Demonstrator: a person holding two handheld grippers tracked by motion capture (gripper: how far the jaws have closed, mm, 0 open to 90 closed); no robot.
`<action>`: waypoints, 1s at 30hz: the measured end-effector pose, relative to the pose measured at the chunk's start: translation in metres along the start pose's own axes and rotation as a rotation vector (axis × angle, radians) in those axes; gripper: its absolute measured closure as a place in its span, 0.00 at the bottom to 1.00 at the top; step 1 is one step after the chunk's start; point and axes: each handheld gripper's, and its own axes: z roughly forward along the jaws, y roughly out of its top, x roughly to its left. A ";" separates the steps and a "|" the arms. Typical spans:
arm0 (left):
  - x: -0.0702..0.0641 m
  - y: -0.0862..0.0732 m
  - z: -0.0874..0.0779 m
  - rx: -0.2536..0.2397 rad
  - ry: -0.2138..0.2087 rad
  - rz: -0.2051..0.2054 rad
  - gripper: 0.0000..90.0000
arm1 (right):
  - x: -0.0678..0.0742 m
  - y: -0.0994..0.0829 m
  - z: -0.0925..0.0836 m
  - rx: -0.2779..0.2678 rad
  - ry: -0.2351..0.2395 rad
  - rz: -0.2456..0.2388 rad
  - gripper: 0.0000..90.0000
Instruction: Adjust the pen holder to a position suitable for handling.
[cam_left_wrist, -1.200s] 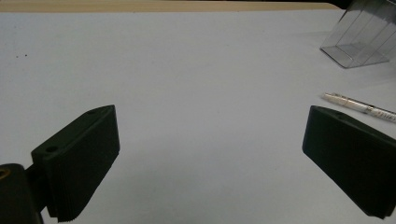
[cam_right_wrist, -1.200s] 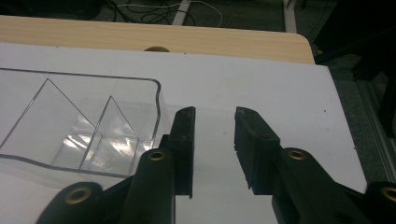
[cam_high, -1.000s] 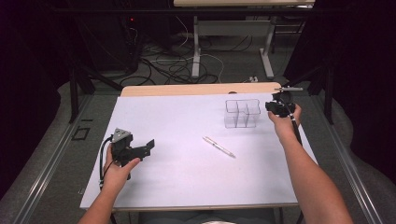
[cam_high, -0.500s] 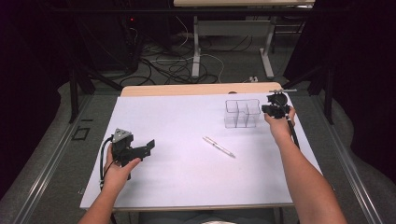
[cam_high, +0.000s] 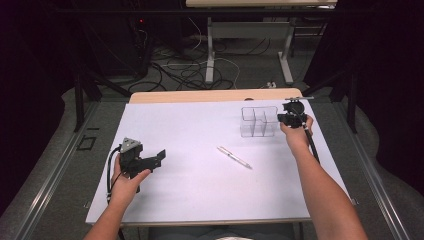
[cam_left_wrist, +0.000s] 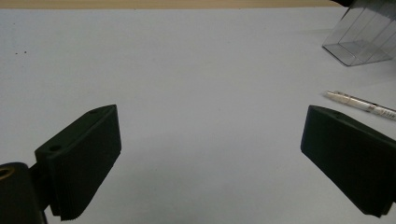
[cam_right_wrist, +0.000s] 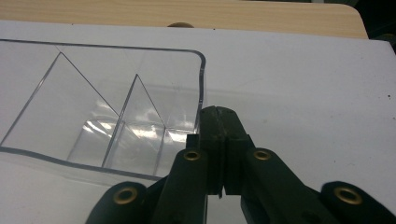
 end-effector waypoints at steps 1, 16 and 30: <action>0.000 0.000 0.000 0.000 0.000 0.001 0.06 | 0.001 0.000 0.000 0.002 -0.001 0.002 1.00; -0.001 0.000 0.000 0.004 0.001 0.001 0.06 | 0.007 -0.001 0.001 -0.006 0.012 -0.029 1.00; 0.000 0.000 0.001 0.008 0.002 0.001 0.06 | 0.021 -0.003 0.003 -0.024 0.048 -0.057 1.00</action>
